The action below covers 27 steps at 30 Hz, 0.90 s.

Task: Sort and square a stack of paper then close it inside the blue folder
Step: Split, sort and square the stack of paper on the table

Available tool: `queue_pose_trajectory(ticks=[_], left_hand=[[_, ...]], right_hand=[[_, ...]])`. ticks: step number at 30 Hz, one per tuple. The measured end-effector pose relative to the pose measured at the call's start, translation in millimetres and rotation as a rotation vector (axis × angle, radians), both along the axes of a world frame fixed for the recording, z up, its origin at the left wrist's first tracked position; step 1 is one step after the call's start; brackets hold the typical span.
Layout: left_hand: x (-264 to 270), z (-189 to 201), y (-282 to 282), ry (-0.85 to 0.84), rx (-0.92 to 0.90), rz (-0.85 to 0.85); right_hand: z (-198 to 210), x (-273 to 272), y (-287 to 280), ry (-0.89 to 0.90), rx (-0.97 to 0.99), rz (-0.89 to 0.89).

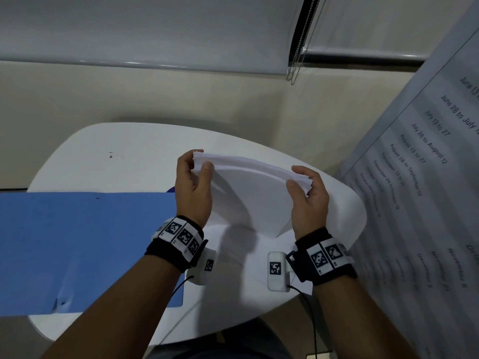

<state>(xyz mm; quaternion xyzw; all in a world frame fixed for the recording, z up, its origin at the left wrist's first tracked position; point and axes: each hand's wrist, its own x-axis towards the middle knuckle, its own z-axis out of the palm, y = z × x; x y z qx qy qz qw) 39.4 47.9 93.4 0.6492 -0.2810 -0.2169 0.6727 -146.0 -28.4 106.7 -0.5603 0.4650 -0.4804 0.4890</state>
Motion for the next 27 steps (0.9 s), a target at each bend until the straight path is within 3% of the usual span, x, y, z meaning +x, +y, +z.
queue_pose_trajectory(ticks=[4,17,21,27], left_hand=[[0.6,-7.1,-1.3,0.16,0.083,-0.117],[20.4,-23.3,4.9,0.139,0.107,-0.225],[19.7,-27.0,3.4,0.187,0.093,-0.231],[22.3,-33.3,5.6,0.127,0.115,-0.278]], right_hand=[[-1.9,1.2,-2.8,-0.078,0.093,0.062],[-10.5,-4.8,-15.9,-0.055,0.27,0.148],[-10.9,-4.2,-15.8,-0.081,0.251,0.104],[-17.0,-4.9,-13.4,-0.049,0.297,0.089]])
